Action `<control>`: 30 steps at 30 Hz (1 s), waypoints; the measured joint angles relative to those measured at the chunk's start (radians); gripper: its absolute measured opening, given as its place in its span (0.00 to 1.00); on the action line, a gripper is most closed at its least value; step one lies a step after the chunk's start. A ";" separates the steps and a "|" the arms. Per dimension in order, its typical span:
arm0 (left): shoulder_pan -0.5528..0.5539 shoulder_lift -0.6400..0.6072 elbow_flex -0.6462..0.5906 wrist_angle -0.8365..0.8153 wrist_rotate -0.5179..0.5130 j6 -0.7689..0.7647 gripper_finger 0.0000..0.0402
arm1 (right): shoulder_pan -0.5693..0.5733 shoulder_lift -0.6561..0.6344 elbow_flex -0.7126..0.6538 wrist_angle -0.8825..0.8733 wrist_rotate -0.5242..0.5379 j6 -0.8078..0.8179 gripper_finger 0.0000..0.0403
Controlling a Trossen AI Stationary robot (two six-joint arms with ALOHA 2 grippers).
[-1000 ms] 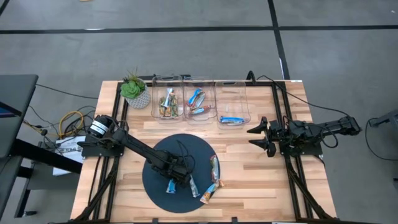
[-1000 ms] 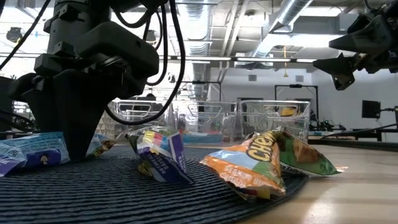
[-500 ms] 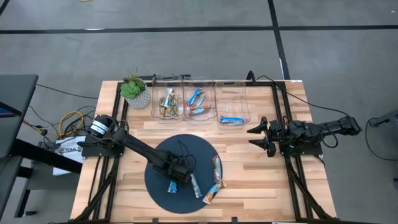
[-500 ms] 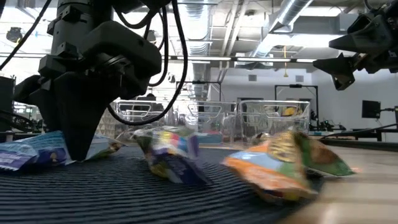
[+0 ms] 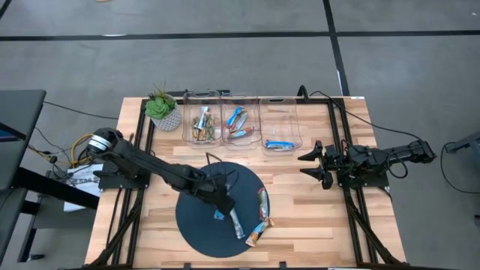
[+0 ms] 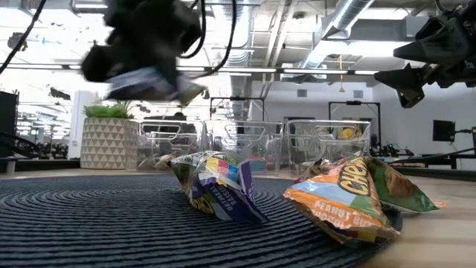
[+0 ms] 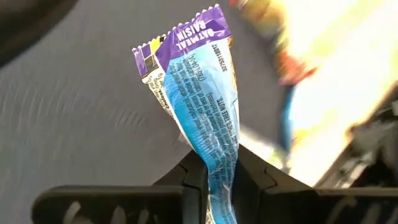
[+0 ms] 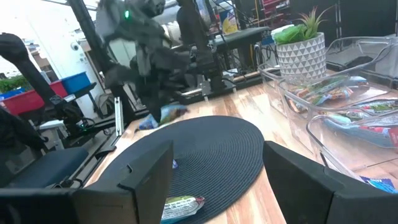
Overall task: Pick and place Granola Bars by type
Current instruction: Put the blue granola bar into the right transparent bin
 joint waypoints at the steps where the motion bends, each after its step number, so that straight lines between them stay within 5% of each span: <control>1: 0.010 -0.014 0.000 0.025 -0.022 0.020 0.10 | 0.000 0.000 0.000 0.000 0.000 0.000 0.60; 15: 0.275 -0.049 0.002 0.552 -0.101 0.449 0.09 | 0.000 0.000 0.000 0.000 0.000 0.000 0.60; 23: 0.447 -0.047 0.002 0.624 0.060 0.640 0.09 | 0.000 0.000 0.000 0.000 0.000 0.000 0.60; 30: 0.540 -0.023 0.080 0.525 0.075 0.863 0.09 | 0.000 0.000 0.000 0.000 0.000 0.000 0.60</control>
